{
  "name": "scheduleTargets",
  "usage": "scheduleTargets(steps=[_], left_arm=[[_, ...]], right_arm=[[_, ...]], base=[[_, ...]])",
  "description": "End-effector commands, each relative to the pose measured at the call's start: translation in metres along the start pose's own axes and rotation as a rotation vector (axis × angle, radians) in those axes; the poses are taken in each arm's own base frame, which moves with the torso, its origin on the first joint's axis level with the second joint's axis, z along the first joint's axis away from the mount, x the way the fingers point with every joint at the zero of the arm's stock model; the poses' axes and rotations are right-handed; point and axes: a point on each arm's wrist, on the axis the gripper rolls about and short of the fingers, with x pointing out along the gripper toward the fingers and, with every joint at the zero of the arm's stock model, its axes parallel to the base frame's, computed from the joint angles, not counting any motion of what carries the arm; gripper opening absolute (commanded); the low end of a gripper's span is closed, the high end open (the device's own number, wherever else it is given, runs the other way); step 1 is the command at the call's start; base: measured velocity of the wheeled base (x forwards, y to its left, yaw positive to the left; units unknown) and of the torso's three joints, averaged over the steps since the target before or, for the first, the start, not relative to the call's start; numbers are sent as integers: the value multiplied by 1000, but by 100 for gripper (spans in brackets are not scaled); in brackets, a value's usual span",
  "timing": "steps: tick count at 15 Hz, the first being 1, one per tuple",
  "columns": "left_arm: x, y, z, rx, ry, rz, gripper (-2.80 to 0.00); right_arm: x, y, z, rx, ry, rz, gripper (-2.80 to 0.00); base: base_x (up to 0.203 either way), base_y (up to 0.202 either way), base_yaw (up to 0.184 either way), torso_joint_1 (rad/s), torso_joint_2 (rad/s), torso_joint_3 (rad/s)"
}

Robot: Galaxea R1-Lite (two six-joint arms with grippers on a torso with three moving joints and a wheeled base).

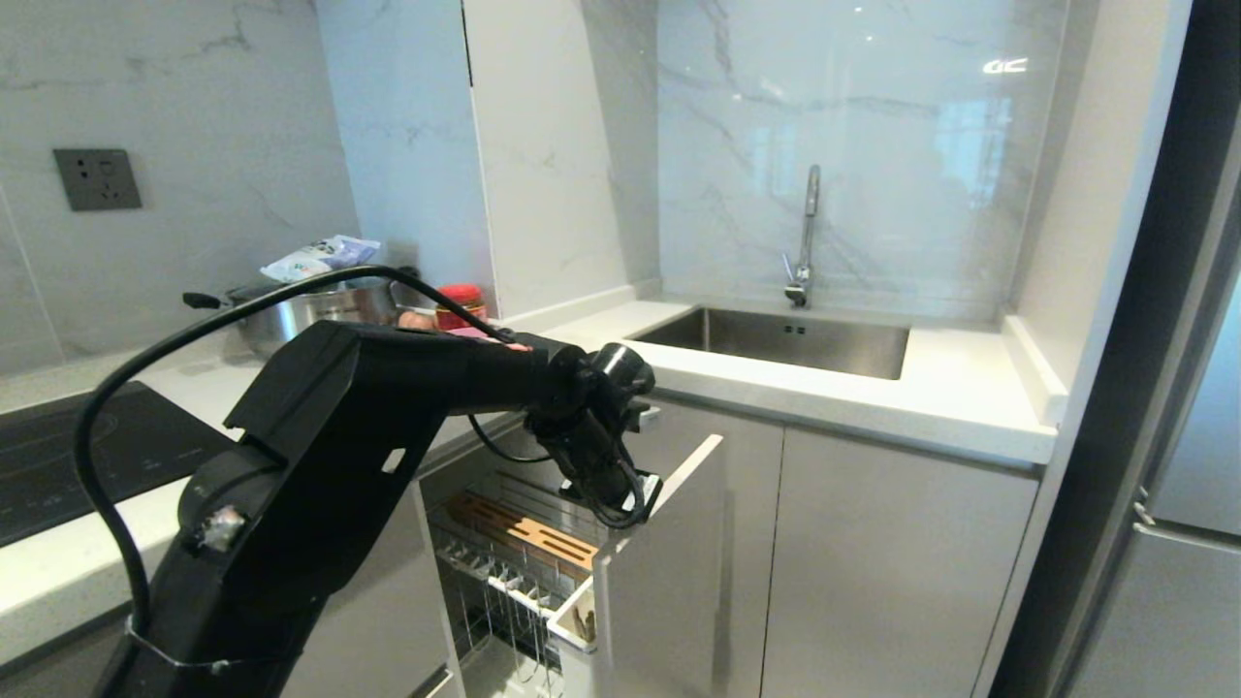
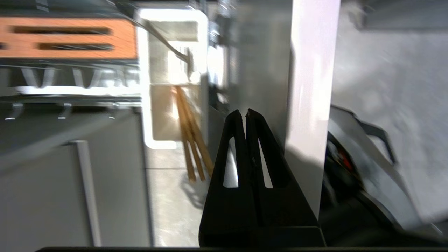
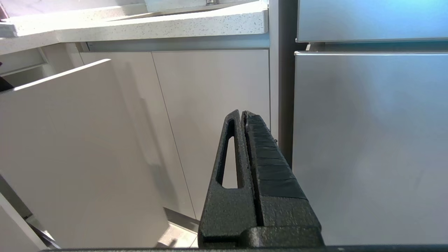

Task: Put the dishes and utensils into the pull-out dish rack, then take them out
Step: Open the cupboard

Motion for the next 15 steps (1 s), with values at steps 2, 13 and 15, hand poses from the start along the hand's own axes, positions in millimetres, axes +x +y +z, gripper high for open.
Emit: scheduleTargets(steps=[2,13,15], left_arm=[[0,-19,-4,22,23,-70,-280],[-6,-63,-11,0,81,-315,-280],[-4,-66,-12,5,88,-316,-280]], right_arm=[[0,0,0,1,-5,0,-280],[0,0,0,1,-5,0,-280],[0,0,0,1,-5,0,-280]], base=[[0,0,0,0,0,0],[0,0,0,0,0,0],[0,0,0,0,0,0]])
